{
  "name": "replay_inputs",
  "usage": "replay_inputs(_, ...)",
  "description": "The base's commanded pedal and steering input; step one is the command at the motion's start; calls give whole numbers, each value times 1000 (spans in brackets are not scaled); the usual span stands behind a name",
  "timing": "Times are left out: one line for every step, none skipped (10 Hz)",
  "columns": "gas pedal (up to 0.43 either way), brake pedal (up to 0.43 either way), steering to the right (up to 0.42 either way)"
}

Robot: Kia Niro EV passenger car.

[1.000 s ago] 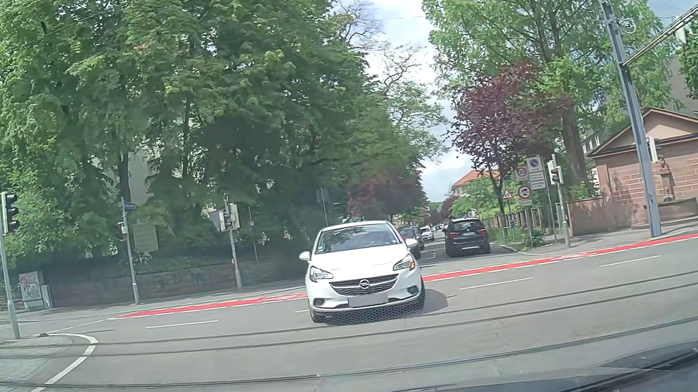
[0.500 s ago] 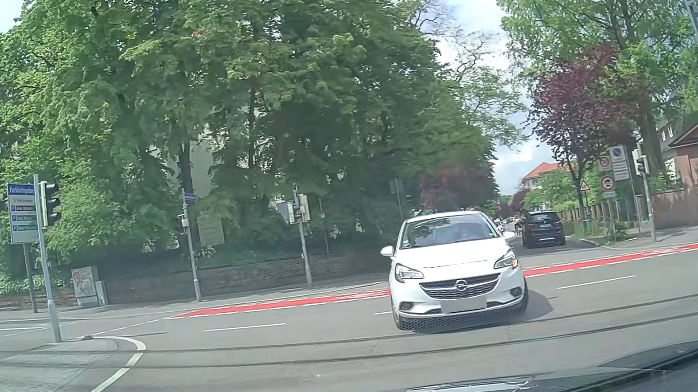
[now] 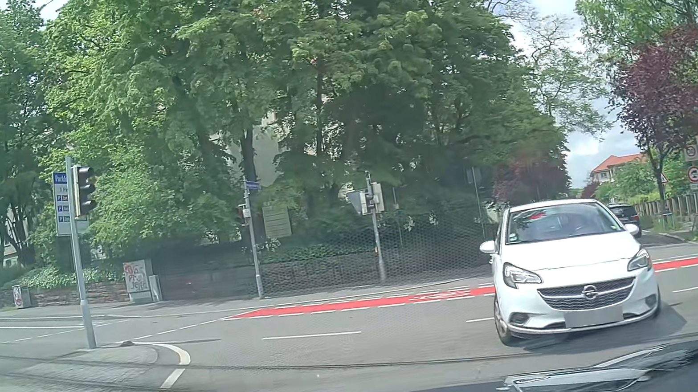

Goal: Follow the waypoints while adhering to traffic rules and regulations

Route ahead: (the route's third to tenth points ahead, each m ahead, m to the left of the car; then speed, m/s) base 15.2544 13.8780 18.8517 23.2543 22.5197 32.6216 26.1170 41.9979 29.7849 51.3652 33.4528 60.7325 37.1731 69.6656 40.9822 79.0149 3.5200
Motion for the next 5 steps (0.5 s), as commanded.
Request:
replay_inputs(209,0,-224)
replay_inputs(209,0,-202)
replay_inputs(209,0,-173)
replay_inputs(197,0,-152)
replay_inputs(197,0,-141)
